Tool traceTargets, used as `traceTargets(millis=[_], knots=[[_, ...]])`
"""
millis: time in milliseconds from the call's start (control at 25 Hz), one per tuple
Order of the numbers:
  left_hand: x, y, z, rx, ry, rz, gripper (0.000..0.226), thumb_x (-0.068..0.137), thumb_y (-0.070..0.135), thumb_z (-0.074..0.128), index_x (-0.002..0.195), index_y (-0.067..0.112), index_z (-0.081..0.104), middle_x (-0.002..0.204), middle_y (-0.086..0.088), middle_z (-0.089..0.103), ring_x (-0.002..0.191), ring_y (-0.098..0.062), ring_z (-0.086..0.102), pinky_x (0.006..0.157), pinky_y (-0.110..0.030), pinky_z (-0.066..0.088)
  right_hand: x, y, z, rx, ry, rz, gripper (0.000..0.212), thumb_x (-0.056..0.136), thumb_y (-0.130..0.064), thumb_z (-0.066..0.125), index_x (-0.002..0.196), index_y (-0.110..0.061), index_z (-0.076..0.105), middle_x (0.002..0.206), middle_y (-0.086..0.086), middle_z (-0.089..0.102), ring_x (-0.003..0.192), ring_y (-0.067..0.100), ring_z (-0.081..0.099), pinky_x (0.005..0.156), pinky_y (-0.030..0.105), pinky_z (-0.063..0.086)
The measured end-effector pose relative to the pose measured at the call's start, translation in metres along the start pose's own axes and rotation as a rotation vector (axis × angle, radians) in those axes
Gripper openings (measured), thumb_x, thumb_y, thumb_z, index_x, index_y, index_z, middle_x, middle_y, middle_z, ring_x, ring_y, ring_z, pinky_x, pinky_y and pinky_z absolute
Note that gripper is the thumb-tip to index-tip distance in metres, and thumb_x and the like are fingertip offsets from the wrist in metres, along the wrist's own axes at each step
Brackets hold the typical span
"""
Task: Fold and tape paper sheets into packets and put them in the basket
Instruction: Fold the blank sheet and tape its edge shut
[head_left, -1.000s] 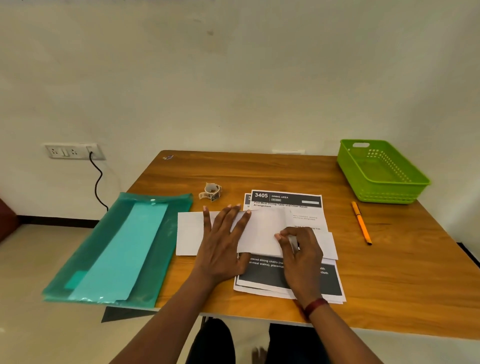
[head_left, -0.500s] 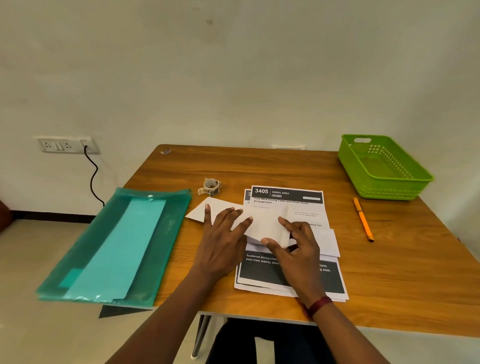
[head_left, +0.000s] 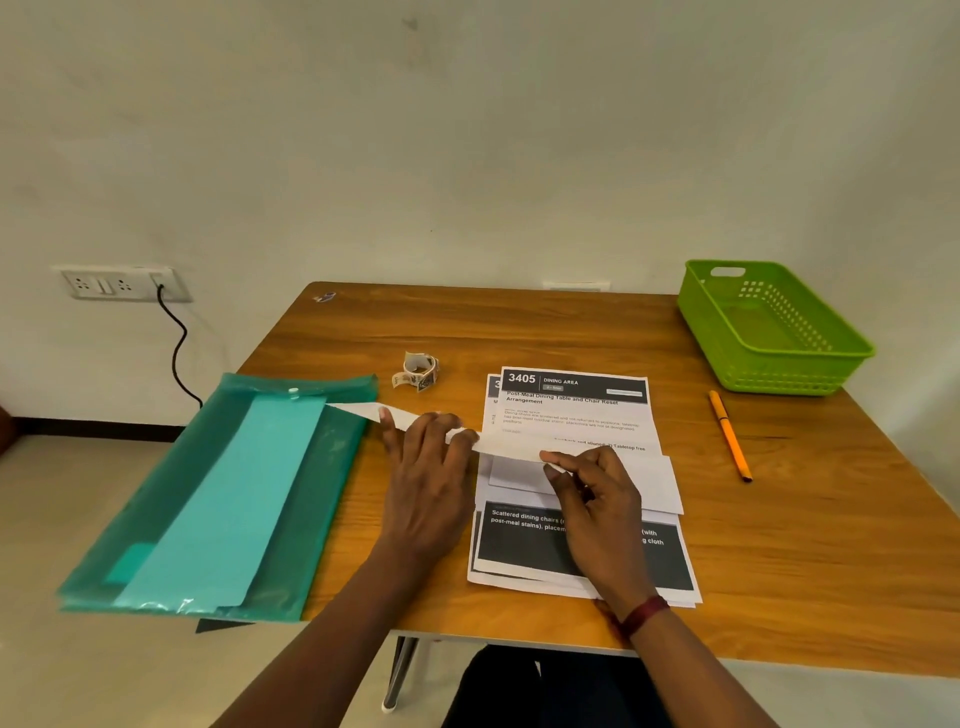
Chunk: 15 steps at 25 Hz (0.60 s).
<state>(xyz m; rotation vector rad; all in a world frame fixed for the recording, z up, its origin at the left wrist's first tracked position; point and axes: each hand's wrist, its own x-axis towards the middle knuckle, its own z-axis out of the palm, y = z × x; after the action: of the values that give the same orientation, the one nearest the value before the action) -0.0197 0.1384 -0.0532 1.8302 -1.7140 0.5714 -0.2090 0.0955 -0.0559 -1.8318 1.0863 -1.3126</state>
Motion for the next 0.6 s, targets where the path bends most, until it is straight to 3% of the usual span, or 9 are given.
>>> traceTargets(millis=[120,200,320,600], knots=[[0.001,0.0023,-0.0023,-0.012,0.013,0.007,0.025,0.086,0.022,0.064,0.109,0.015,0.058,0.118,-0.012,0.059,0.122,-0.028,0.046,0.115,-0.065,0.007,0.0011,-0.0012,0.0,-0.003,-0.008,0.032,0.012,0.087,-0.032,0.063,0.097,-0.035,0.069,0.097,-0.006,0.049,0.099,0.01,0.052,0.075,0.018,0.048],[0.001,0.0036,-0.0034,-0.006,-0.015,0.008,0.041,0.08,0.029,0.069,0.116,0.015,0.053,0.121,-0.012,0.057,0.124,-0.028,0.044,0.115,-0.065,0.006,0.0014,-0.0001,-0.0006,0.039,-0.019,0.039,0.012,0.086,-0.035,0.062,0.094,-0.031,0.07,0.103,-0.006,0.055,0.104,0.012,0.054,0.082,0.022,0.05],[0.0009,0.0033,-0.002,0.026,-0.063,0.03,0.065,0.077,0.042,0.069,0.132,0.017,0.044,0.13,-0.014,0.049,0.129,-0.031,0.039,0.114,-0.066,0.006,0.0029,0.0035,0.0,0.032,-0.044,0.022,0.013,0.087,-0.036,0.059,0.093,-0.03,0.069,0.099,-0.009,0.062,0.101,0.011,0.057,0.081,0.026,0.05],[0.0001,-0.0003,0.0064,0.084,-0.015,0.12,0.099,0.069,0.047,0.08,0.147,0.025,0.023,0.134,-0.017,0.038,0.128,-0.036,0.037,0.113,-0.068,0.007,0.0032,0.0012,0.0002,0.02,-0.101,0.047,0.003,0.087,-0.034,0.06,0.088,-0.032,0.062,0.09,-0.011,0.062,0.092,0.003,0.057,0.07,0.011,0.047]])
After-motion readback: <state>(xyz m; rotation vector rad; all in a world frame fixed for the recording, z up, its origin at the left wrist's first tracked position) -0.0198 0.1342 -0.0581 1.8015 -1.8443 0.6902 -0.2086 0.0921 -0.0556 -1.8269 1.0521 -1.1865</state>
